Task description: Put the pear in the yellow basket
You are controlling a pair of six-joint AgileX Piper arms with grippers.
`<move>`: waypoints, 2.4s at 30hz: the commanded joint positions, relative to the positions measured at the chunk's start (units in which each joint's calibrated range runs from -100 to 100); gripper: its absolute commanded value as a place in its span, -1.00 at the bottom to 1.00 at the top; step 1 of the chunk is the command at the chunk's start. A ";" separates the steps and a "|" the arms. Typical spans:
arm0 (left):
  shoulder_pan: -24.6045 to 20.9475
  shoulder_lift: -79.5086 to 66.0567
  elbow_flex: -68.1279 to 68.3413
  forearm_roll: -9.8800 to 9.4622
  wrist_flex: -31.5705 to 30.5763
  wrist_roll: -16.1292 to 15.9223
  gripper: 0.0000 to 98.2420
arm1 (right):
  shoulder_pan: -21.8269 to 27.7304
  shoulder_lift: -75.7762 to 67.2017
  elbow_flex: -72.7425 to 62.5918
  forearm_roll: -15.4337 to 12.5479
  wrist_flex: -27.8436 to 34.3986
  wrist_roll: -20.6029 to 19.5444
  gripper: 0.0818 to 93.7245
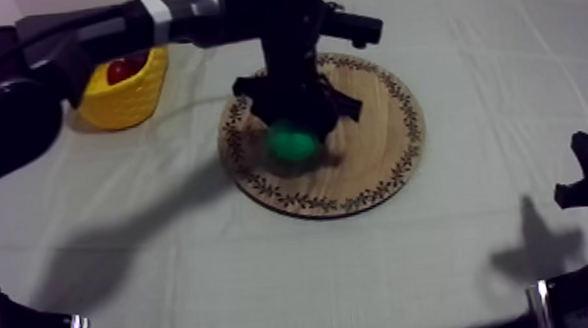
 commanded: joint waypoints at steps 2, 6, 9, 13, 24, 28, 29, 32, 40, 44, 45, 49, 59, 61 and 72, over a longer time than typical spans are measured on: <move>-1.08 -7.22 3.24 -0.07 -0.12 -1.31 -0.13 | 0.01 0.01 0.05 0.01 -0.04 0.02 -0.99; -3.23 -15.40 8.86 -0.16 -0.52 -2.99 -0.12 | 0.01 0.01 0.05 0.01 -0.04 0.02 -0.99; -5.29 -21.63 14.51 -0.20 -1.21 -4.40 -0.12 | 0.01 0.01 0.05 0.01 -0.04 0.03 -0.99; -8.09 -29.21 21.74 -0.85 -1.67 -5.92 -0.11 | 0.01 0.01 0.05 0.01 -0.04 0.01 -0.99; -17.84 -37.08 25.58 -4.21 -7.97 -8.75 0.01 | 0.01 0.01 0.05 0.01 -0.04 0.00 -0.99; -20.61 -35.27 21.88 -4.98 -9.50 -9.27 -0.01 | 0.01 0.01 0.05 0.01 -0.04 0.00 -0.99; -21.22 -34.58 20.94 -5.16 -10.00 -9.35 -0.01 | 0.01 0.01 0.05 0.01 -0.04 0.00 -0.99; -22.75 -31.89 18.08 -6.11 -11.96 -9.09 -0.02 | 0.01 0.01 0.05 0.01 -0.04 -0.03 -0.99; -24.79 -22.98 13.38 -9.35 -19.32 -7.86 -0.06 | 0.08 0.01 0.05 0.01 -0.04 0.01 -0.99; -25.26 -18.57 12.61 -10.00 -21.55 -7.47 -0.08 | 0.08 0.01 0.05 0.01 -0.04 0.01 -0.99; -25.32 -17.57 12.38 -10.26 -21.95 -7.21 -0.09 | 0.08 0.01 0.05 0.01 -0.04 0.00 -0.99; -25.33 -14.07 11.64 -11.19 -23.41 -6.58 -0.12 | 0.08 0.01 0.05 0.01 -0.04 0.02 -0.99; -25.42 -8.10 7.77 -13.16 -24.46 -5.06 -0.15 | 0.09 0.01 0.05 0.01 -0.04 0.00 -0.99; -25.44 -7.65 7.22 -13.31 -24.49 -4.93 -0.14 | 0.09 0.01 0.05 0.01 -0.04 0.00 -0.99; -25.42 -9.45 8.66 -14.94 -26.37 -0.28 0.85 | 0.09 0.01 0.05 0.01 -0.04 0.00 -0.99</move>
